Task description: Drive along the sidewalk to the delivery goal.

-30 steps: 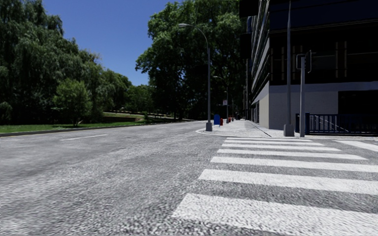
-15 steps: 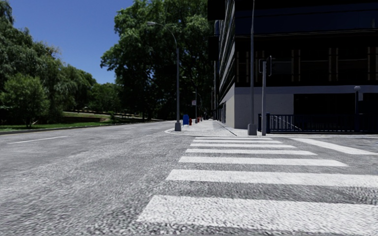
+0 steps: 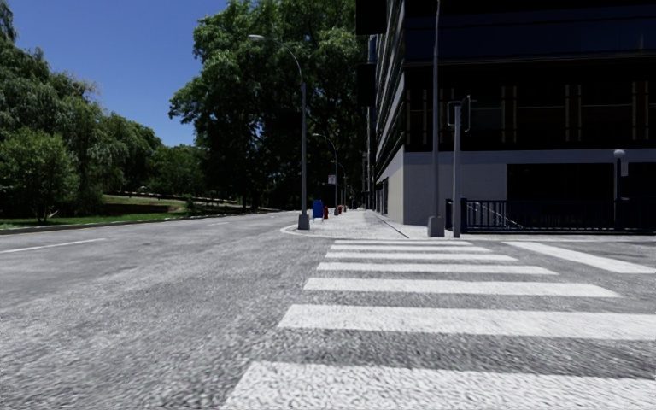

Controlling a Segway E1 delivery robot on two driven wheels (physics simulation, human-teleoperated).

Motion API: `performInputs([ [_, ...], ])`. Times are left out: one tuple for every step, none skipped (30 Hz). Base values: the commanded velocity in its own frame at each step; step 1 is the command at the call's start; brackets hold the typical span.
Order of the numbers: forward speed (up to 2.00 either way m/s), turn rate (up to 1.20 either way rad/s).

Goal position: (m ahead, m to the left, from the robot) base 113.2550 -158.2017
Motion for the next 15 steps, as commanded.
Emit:
performInputs([
  [1.73,0.00],
  [1.76,-0.03],
  [1.77,-0.23],
  [1.77,-0.30],
  [1.77,-0.30],
  [1.77,-0.32],
  [1.77,-0.33],
  [1.77,-0.28],
  [1.77,-0.28],
  [1.81,0.00],
  [1.89,0.00],
  [1.92,0.00],
  [1.92,0.00],
  [1.93,0.00],
  [1.93,0.00],
])
